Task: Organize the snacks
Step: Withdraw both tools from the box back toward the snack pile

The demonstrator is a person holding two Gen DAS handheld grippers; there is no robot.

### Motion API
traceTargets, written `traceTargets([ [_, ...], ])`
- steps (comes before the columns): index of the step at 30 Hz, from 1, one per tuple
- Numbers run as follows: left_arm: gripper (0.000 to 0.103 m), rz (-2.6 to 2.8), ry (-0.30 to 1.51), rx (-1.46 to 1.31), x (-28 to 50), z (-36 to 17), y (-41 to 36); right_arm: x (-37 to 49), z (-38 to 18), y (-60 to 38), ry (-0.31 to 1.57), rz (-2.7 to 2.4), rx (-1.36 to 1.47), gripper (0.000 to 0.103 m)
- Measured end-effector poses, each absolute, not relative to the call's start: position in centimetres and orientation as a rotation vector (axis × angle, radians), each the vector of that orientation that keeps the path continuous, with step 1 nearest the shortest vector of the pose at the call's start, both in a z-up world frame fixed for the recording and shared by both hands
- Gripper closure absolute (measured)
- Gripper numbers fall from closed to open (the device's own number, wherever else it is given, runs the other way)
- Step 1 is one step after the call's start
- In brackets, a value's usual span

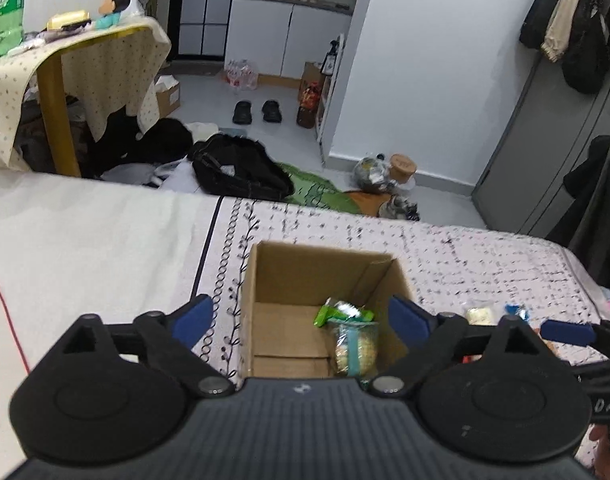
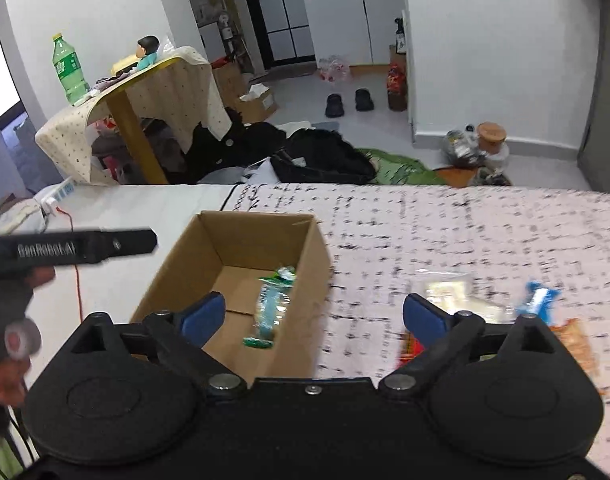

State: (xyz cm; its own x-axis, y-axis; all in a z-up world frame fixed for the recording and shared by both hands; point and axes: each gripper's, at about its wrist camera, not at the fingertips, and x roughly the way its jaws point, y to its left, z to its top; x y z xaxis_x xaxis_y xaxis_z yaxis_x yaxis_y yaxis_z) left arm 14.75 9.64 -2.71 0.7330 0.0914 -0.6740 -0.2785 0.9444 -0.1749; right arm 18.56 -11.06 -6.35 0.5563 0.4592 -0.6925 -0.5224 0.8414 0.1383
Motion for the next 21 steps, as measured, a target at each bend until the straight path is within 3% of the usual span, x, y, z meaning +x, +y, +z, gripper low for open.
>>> traceTargets([
  [4,0.0,0.189,0.691,-0.242,14.1,-1.2,8.4,17.8,-4.7,-13.2,0.765,0.537,-0.081,0.003],
  [21,0.0,0.071,0.732,-0.055,12.1,2.2,2.1,14.2,0.5,-21.7,0.694,0.448,-0.008,0.0],
])
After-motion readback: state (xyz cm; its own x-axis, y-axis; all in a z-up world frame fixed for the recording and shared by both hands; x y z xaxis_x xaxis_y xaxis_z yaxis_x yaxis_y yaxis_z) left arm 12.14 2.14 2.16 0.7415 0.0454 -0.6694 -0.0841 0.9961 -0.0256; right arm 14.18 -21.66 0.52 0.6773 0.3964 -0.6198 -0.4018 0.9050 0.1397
